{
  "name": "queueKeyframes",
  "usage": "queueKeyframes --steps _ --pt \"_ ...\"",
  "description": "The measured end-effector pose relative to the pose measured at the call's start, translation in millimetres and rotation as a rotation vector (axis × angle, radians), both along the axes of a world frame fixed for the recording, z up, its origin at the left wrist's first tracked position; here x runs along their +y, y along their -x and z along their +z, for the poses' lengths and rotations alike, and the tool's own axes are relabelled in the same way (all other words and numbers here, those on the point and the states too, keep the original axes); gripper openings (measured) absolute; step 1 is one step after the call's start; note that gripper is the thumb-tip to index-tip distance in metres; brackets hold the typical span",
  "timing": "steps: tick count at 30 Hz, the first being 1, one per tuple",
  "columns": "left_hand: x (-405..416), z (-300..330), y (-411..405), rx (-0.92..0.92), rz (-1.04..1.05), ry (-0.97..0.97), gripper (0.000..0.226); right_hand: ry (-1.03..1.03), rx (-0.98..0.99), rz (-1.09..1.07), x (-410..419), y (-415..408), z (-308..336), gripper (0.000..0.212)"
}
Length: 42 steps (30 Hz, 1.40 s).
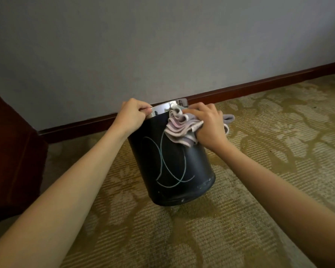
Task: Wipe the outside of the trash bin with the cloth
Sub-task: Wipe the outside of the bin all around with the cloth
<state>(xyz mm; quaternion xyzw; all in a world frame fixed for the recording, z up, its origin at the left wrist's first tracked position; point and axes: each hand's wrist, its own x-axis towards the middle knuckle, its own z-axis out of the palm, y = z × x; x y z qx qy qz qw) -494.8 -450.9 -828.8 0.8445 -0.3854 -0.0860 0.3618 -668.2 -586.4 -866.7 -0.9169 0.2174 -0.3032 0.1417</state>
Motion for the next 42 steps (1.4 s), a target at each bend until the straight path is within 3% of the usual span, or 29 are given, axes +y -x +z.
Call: queueKeyframes --steps 4,9,11,16,18,23,26,29,32,34,39,42 --pt "4 -2 -11 -0.004 0.012 -0.002 0.022 0.01 -0.052 -0.013 17 9 -21 0.032" --pt "9 -5 -27 0.08 0.049 0.005 0.021 0.08 0.078 0.134 52 75 -69 0.034" --pt "8 -6 -26 0.089 0.048 0.012 0.021 0.179 0.114 0.166 60 96 -81 0.027" --pt "3 -9 -7 -0.015 -0.004 0.055 0.021 0.415 0.163 0.253 51 73 -50 0.04" --pt "1 -9 -2 -0.053 -0.027 0.058 0.02 0.399 0.128 0.2 40 47 -26 0.051" --pt "-2 -6 1 -0.053 -0.031 0.029 0.023 0.26 -0.035 0.016 24 -2 6 0.035" --pt "2 -4 -4 0.003 -0.016 0.033 0.022 0.257 -0.038 -0.002 35 12 -19 0.044" --pt "4 -2 -9 0.042 0.001 0.027 0.02 0.256 -0.032 0.042 48 49 -55 0.031" --pt "4 -3 -14 0.059 0.017 0.014 0.019 0.251 0.02 0.119 64 93 -88 0.039" --pt "1 -3 -10 0.057 0.007 0.01 0.018 0.291 0.057 0.132 69 109 -98 0.032" --pt "-16 4 13 -0.041 -0.053 -0.015 0.021 0.384 0.062 0.105 51 73 -55 0.042" --pt "-26 10 25 -0.092 -0.069 -0.067 0.017 0.352 -0.025 0.01 32 40 -21 0.035"
